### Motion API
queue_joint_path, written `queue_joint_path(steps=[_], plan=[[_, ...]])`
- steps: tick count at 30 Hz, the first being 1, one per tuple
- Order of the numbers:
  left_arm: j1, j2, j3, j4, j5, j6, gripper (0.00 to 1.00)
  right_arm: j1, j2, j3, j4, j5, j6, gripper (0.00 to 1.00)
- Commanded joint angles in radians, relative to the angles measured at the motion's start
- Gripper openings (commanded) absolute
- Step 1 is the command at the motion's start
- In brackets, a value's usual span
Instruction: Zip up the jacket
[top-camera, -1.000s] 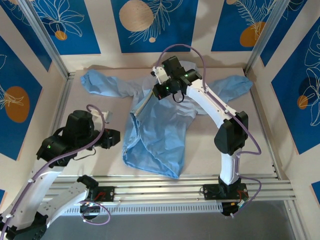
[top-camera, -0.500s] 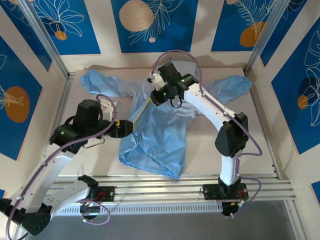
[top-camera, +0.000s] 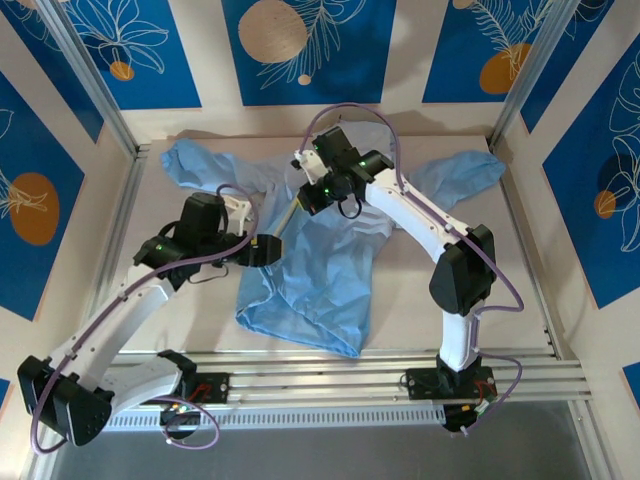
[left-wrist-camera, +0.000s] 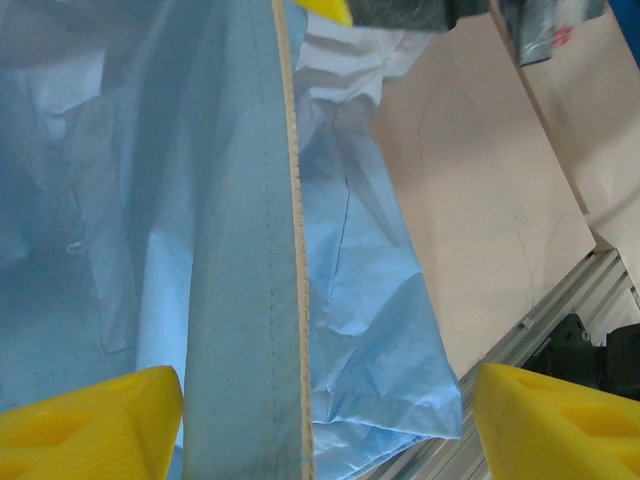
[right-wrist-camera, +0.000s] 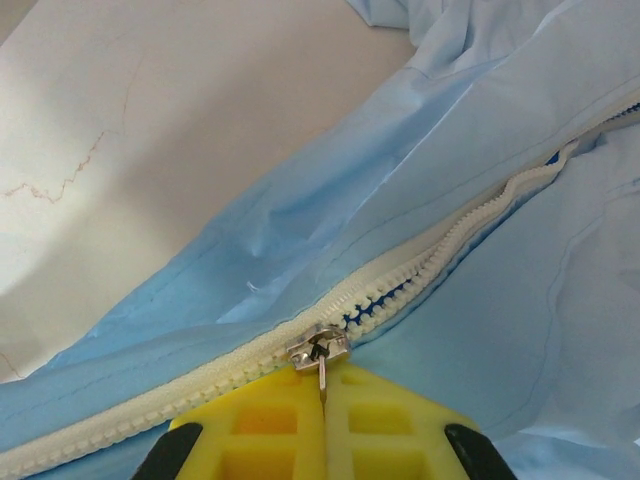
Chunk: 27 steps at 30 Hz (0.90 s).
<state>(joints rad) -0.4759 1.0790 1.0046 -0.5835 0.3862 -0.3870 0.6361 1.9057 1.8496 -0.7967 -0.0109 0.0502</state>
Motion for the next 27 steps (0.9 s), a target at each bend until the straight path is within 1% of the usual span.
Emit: queue_joint_path(steps=[1, 4, 5, 6, 8, 9, 10, 11, 12, 16, 20, 27], plan=[[0.012, 0.012, -0.040, 0.065, 0.038, -0.011, 0.73, 0.013, -0.046, -0.008, 0.013, -0.028, 0.004, 0.00], [0.011, 0.024, -0.064, 0.073, 0.037, -0.009, 0.72, 0.020, -0.048, -0.010, 0.013, -0.021, 0.005, 0.00], [0.012, 0.024, -0.071, 0.076, 0.037, -0.009, 0.70, 0.022, -0.048, -0.010, 0.013, -0.020, 0.006, 0.00], [0.012, 0.023, -0.077, 0.076, 0.038, -0.008, 0.66, 0.023, -0.048, -0.010, 0.014, -0.020, 0.007, 0.00], [0.012, 0.017, -0.085, 0.071, 0.036, -0.006, 0.49, 0.025, -0.048, -0.012, 0.017, -0.020, 0.008, 0.00], [0.011, 0.012, -0.087, 0.066, 0.030, -0.005, 0.37, 0.025, -0.048, -0.011, 0.017, -0.019, 0.009, 0.00], [0.012, 0.005, -0.088, 0.060, 0.026, -0.004, 0.28, 0.025, -0.048, -0.011, 0.016, -0.019, 0.010, 0.00], [0.013, -0.003, -0.090, 0.053, 0.021, -0.002, 0.21, 0.025, -0.049, -0.012, 0.016, -0.018, 0.009, 0.00], [0.012, -0.013, -0.090, 0.044, 0.012, 0.000, 0.15, 0.025, -0.050, -0.010, 0.017, -0.019, 0.010, 0.00], [0.013, -0.050, -0.092, 0.003, -0.007, 0.007, 0.00, 0.027, -0.050, -0.010, 0.024, -0.019, 0.011, 0.00], [0.013, -0.084, -0.105, -0.024, -0.010, 0.006, 0.00, 0.028, -0.047, -0.009, 0.027, -0.019, 0.011, 0.00], [0.013, -0.143, -0.097, -0.109, -0.012, 0.021, 0.00, 0.021, -0.029, 0.008, 0.019, 0.019, 0.007, 0.00]])
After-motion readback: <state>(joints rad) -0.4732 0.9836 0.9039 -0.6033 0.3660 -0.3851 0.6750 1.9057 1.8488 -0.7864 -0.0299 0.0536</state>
